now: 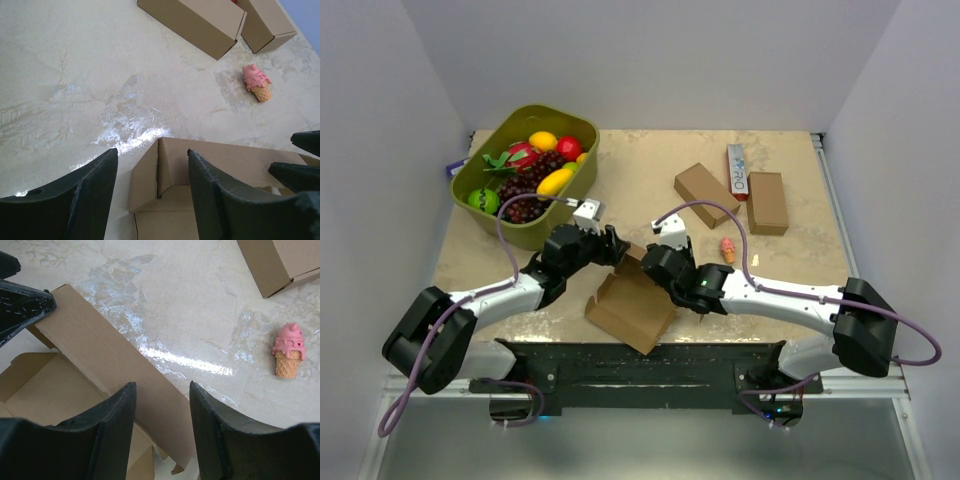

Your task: Fold the paper box

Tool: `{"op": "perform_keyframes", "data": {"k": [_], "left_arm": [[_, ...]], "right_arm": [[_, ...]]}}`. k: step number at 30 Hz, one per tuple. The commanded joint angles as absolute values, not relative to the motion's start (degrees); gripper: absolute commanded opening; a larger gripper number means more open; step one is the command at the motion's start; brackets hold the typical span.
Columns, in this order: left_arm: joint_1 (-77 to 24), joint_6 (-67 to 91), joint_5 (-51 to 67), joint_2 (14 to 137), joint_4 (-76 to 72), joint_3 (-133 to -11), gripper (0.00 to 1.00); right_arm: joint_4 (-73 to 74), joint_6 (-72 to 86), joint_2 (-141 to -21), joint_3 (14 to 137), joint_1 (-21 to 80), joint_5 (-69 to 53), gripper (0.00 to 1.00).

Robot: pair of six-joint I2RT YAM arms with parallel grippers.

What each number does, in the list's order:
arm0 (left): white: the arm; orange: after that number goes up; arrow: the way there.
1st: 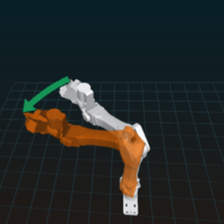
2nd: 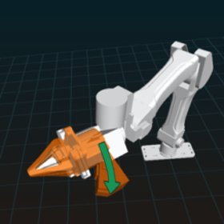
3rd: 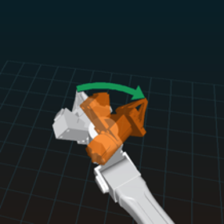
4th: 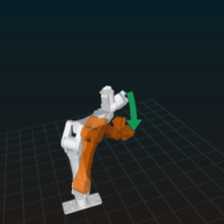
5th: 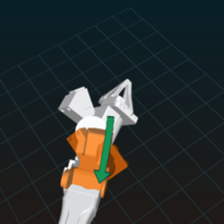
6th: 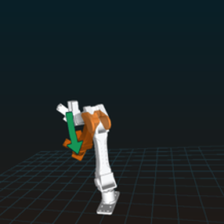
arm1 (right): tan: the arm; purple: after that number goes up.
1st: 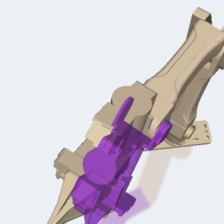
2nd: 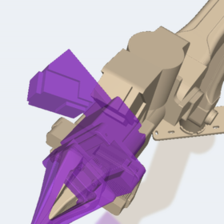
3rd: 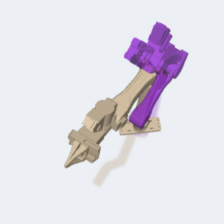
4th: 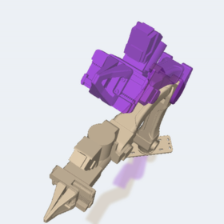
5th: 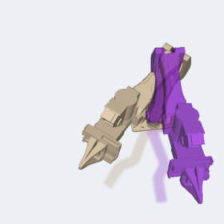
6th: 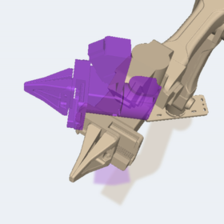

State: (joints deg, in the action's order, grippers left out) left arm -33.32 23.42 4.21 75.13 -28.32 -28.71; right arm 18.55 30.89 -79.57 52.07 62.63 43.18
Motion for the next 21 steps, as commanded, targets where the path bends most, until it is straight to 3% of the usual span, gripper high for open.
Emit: {"op": "perform_keyframes", "data": {"k": [1,21], "left_arm": [[-32.8,24.7,5.3,75.3,-32.9,-27.5,0.58],[-32.8,26.8,5.5,76.2,-35.9,-18.6,0.40]], "right_arm": [[19.2,33.5,-80.0,52.8,62.8,45.4,0.49],[19.8,35.3,-80.3,51.0,63.4,43.7,0.47]]}}
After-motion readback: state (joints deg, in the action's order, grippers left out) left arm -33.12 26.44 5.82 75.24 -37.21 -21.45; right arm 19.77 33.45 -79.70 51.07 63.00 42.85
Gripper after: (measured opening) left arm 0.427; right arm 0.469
